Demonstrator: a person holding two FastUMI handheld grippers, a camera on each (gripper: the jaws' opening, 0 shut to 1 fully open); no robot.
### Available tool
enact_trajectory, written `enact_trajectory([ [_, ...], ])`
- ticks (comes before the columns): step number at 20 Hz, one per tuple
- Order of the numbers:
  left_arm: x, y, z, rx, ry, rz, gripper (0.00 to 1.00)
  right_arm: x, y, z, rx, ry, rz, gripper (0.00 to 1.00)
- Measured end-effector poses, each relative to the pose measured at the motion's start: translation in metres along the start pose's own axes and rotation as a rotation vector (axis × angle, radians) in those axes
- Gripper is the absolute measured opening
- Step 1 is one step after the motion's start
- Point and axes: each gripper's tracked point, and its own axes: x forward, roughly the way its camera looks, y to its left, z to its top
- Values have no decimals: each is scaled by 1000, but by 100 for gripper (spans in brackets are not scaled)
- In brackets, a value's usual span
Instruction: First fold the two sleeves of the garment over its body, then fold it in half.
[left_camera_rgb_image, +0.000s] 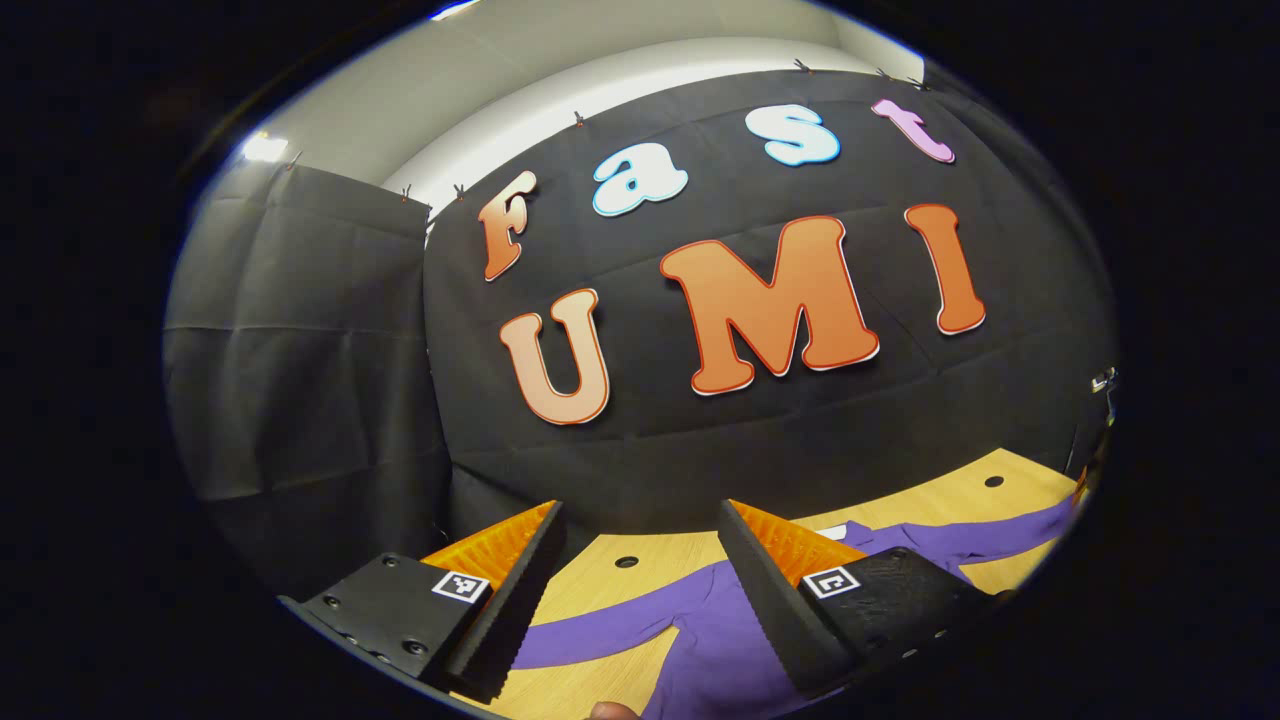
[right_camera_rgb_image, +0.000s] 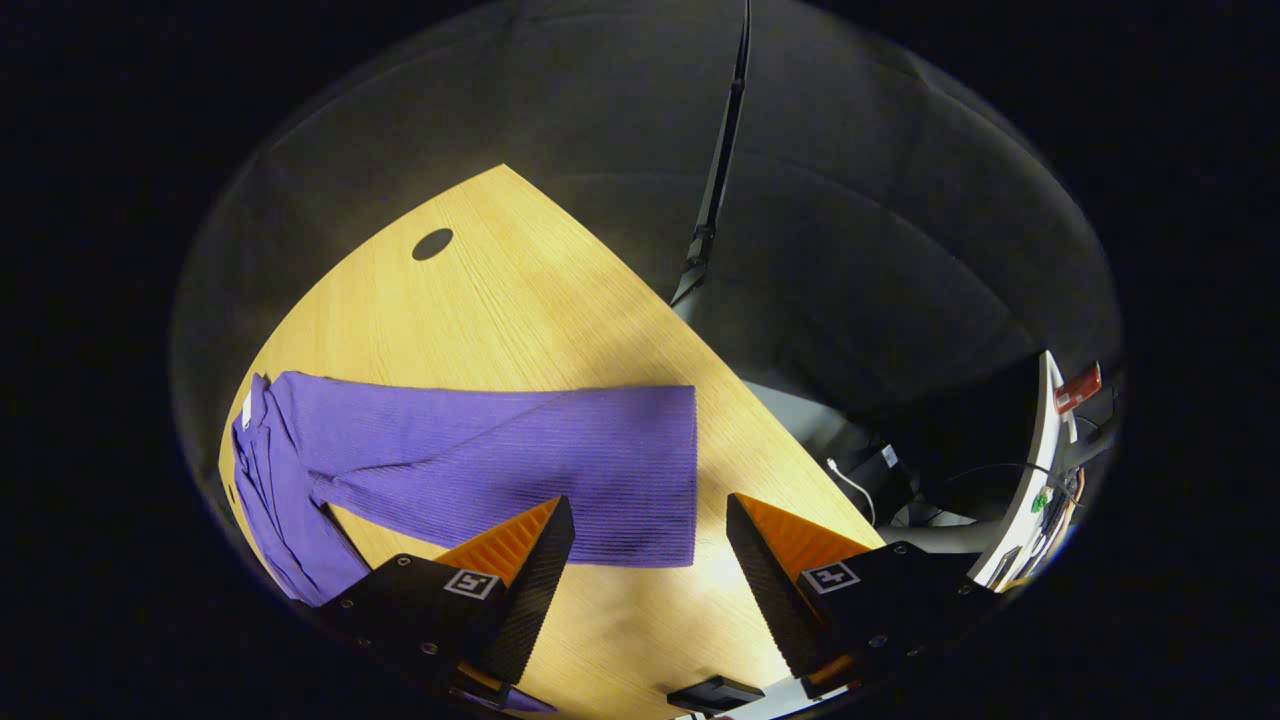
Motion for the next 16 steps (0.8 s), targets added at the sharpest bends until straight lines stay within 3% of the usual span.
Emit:
enact_trajectory([
  [5,-5,-8,-5,31,32,3,100,24,5,-9,-10,80,-1,89],
  [8,-5,-11,-5,42,43,5,98,32,9,-19,-9,152,13,79],
  [10,-7,-14,-4,49,45,7,98,34,9,-16,14,134,13,74],
  [11,-6,-16,-2,51,46,6,98,34,9,-15,18,143,13,81],
  [16,-10,-23,-8,51,60,-14,98,34,10,-13,60,131,71,6],
])
